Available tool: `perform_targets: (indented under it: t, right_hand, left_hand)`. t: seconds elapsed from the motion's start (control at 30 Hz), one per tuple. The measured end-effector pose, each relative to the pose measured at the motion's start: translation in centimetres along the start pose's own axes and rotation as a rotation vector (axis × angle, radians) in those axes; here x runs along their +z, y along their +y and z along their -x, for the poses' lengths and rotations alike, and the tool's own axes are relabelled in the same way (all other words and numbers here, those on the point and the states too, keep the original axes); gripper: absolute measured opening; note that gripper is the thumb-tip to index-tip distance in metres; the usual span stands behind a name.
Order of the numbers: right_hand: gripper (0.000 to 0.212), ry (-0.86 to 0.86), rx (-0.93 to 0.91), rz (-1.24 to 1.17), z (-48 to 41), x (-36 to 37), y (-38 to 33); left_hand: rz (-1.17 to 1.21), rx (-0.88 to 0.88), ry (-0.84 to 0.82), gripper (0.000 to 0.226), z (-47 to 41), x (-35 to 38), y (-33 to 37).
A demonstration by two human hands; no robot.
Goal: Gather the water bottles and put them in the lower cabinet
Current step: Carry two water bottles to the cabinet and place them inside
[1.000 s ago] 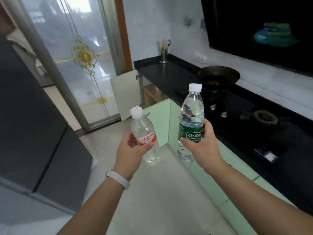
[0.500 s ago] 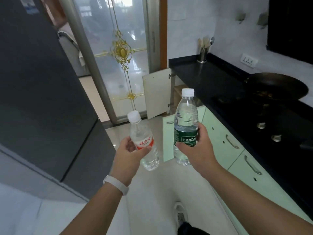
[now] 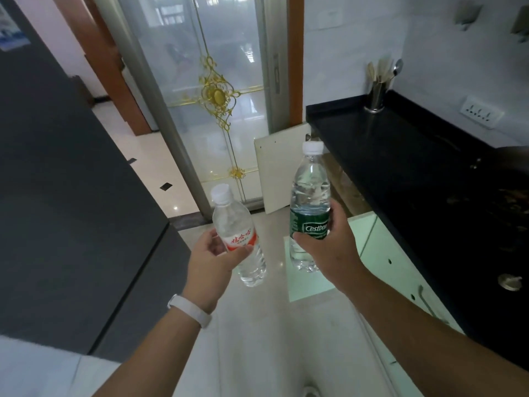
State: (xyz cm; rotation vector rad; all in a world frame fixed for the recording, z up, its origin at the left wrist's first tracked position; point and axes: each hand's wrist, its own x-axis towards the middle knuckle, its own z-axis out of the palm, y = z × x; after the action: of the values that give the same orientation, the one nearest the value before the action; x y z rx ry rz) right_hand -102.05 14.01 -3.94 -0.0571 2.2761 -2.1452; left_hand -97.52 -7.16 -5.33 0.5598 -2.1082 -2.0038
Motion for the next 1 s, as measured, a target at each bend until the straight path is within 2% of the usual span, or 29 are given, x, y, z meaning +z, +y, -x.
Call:
perform_targets:
  t: [0.27, 0.5, 0.63, 1.0]
  right_hand:
    - [0.076, -0.071, -0.012, 0.001, -6.7, 1.8, 0.1]
    - [0.078, -0.062, 0.010, 0.082, -12.3, 7.4, 0.7]
    - [0.074, -0.002, 0.031, 0.097, -16.1, 11.9, 0.8]
    - [0.081, 0.220, 0.072, 0.184, -23.4, 22.5, 0.0]
  left_hand:
    - [-0.025, 0.011, -0.014, 0.053, -5.9, 0.4, 1.4]
    - [-0.001, -0.023, -0.052, 0.049, -13.5, -2.8, 0.1]
    - [-0.015, -0.012, -0.100, 0.044, -19.5, -4.6, -0.7]
    - [0.006, 0.008, -0.284, 0.045, -35.0, -10.8, 0.1]
